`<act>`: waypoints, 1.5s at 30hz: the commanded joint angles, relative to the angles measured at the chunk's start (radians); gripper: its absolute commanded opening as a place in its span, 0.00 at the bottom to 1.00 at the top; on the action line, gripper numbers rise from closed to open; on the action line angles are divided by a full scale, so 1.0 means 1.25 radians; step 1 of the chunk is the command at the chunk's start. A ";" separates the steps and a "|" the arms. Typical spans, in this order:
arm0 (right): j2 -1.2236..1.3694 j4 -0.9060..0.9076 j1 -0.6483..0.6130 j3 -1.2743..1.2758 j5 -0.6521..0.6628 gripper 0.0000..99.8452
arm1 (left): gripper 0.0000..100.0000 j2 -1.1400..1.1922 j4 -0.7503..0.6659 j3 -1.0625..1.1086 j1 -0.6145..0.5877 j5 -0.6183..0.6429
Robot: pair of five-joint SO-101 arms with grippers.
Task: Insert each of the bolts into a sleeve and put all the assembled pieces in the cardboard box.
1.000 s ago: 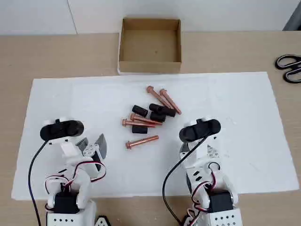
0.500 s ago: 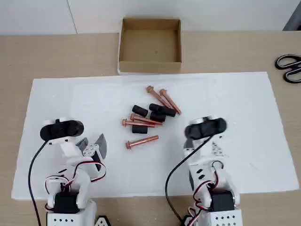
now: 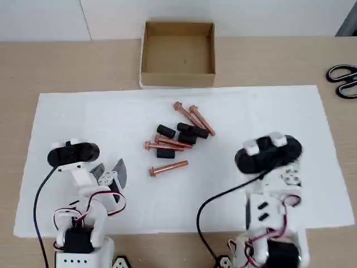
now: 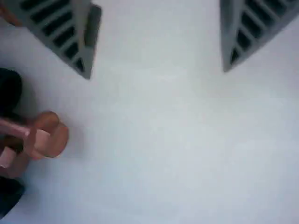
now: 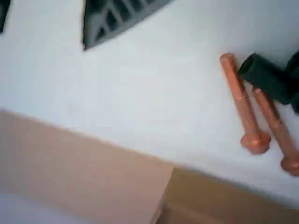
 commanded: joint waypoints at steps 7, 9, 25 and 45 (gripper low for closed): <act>-0.002 -0.190 0.114 -0.264 0.022 0.11 | 0.17 -0.010 -0.002 -0.004 -0.004 -0.002; 0.025 -0.233 0.114 -0.300 0.022 0.11 | 0.17 -0.010 -0.002 -0.004 -0.004 -0.002; 0.954 0.255 0.067 -0.917 -0.129 0.11 | 0.17 -0.010 -0.002 -0.004 -0.004 -0.002; 1.439 0.555 -0.304 -1.040 -0.097 0.11 | 0.17 -0.005 0.108 -0.238 -0.177 -0.085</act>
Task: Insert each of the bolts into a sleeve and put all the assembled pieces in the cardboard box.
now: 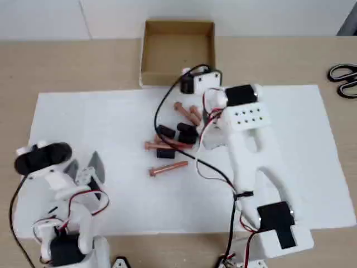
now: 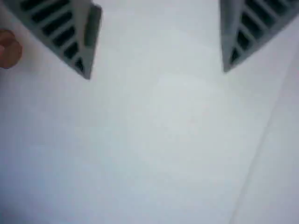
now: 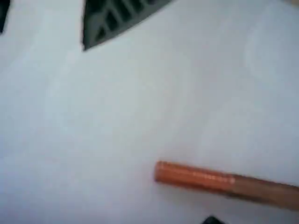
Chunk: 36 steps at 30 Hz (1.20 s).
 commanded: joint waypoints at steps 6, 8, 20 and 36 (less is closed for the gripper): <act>-0.004 -0.002 -0.017 -0.037 0.017 0.11 | 0.17 0.070 0.034 -0.158 -0.015 -0.085; -0.004 -0.002 -0.017 -0.037 0.018 0.11 | 0.17 0.173 0.033 -0.209 -0.015 -0.085; -0.003 -0.004 -0.066 -0.039 0.069 0.11 | 0.17 0.916 -0.021 -0.542 -0.015 -0.085; 0.361 -0.008 -0.123 -0.403 0.147 0.11 | 0.17 1.070 -0.302 -0.416 0.022 0.047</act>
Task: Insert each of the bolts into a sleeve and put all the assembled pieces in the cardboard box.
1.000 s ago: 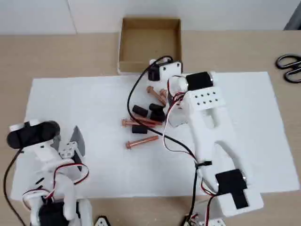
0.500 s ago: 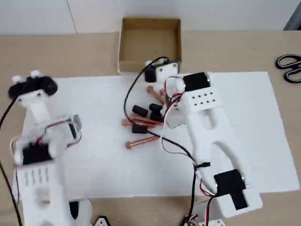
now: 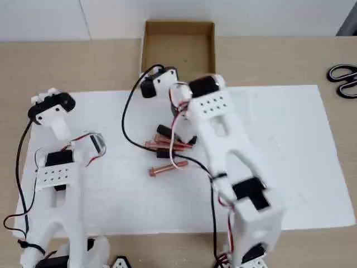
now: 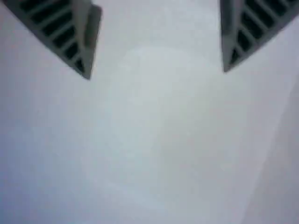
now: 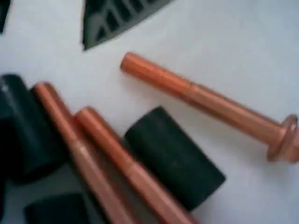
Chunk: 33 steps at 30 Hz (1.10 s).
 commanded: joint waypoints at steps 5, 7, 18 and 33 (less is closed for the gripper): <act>0.217 0.102 -0.034 -0.367 0.006 0.11 | 0.17 -0.001 -0.023 0.004 0.012 -0.038; 0.260 0.111 -0.047 -0.435 0.006 0.11 | 0.17 -0.001 -0.015 0.004 0.012 -0.039; 0.307 0.107 -0.104 -0.470 0.012 0.11 | 0.17 -0.001 -0.004 0.002 0.012 -0.039; 0.387 0.068 -0.088 -0.474 0.023 0.12 | 0.17 -0.001 -0.005 0.003 0.012 -0.039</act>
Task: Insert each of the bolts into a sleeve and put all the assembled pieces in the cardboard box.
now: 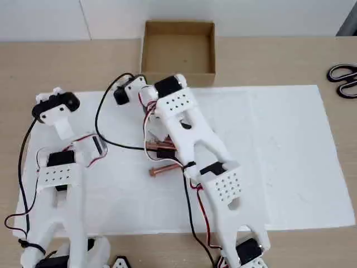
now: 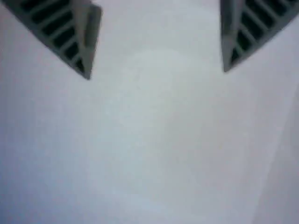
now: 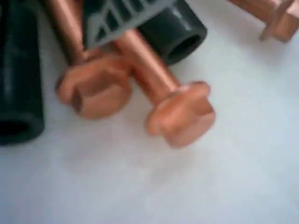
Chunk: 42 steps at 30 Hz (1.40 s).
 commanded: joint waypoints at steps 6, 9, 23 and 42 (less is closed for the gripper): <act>-0.002 -0.019 0.013 -0.029 0.029 0.12 | 0.17 -0.001 -0.002 -0.004 0.006 -0.006; -0.001 -0.019 0.017 -0.029 0.031 0.12 | 0.17 -0.001 -0.002 -0.004 0.006 -0.006; 0.050 -0.030 0.018 -0.029 0.032 0.17 | 0.17 -0.001 -0.002 -0.004 0.006 -0.006; 0.100 -0.071 0.031 -0.029 0.042 0.10 | 0.17 -0.001 -0.002 -0.004 0.006 -0.007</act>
